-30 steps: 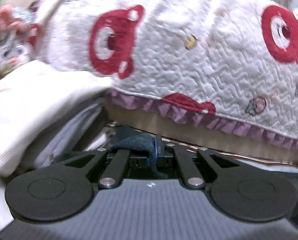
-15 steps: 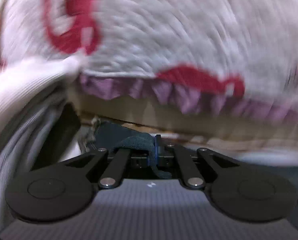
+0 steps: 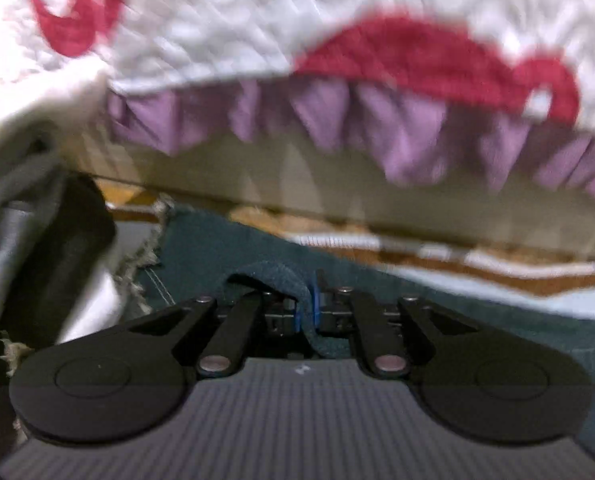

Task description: Fold clothes

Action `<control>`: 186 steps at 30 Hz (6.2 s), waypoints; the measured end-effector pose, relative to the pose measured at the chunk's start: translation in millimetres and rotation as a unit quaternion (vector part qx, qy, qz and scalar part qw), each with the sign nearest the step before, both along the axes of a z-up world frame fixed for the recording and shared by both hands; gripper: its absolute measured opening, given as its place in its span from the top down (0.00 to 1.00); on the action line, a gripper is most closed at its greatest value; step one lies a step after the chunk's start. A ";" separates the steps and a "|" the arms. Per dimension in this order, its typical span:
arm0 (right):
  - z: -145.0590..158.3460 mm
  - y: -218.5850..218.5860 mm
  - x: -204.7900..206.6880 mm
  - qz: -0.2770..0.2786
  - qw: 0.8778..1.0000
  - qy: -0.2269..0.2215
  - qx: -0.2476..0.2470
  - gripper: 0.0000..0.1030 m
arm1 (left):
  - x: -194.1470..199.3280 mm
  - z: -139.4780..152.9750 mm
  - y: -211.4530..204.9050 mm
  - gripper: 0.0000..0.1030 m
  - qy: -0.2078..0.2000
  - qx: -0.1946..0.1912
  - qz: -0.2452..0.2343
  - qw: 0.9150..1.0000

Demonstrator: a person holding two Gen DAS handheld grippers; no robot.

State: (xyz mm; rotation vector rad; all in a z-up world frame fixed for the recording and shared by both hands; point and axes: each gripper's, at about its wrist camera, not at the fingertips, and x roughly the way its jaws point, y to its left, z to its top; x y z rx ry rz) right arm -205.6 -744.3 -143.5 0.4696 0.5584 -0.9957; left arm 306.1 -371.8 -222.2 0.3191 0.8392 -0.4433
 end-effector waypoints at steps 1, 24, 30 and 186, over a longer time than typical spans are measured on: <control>-4.9 -2.9 5.0 -0.002 1.000 0.023 0.000 0.89 | 1.7 -3.0 -0.7 0.91 0.022 -0.002 0.004 1.000; -17.0 119.8 87.7 0.264 0.960 0.096 0.020 0.69 | -41.2 -13.9 20.5 0.56 0.043 -0.111 -0.121 0.986; -37.3 130.8 124.6 0.284 0.950 0.116 0.056 0.68 | -10.6 -1.8 24.4 0.56 0.010 -0.124 -0.056 0.991; 14.4 162.4 -129.8 -0.036 0.997 -0.050 0.043 0.45 | -302.4 21.5 130.4 0.64 0.200 -0.164 -0.072 0.963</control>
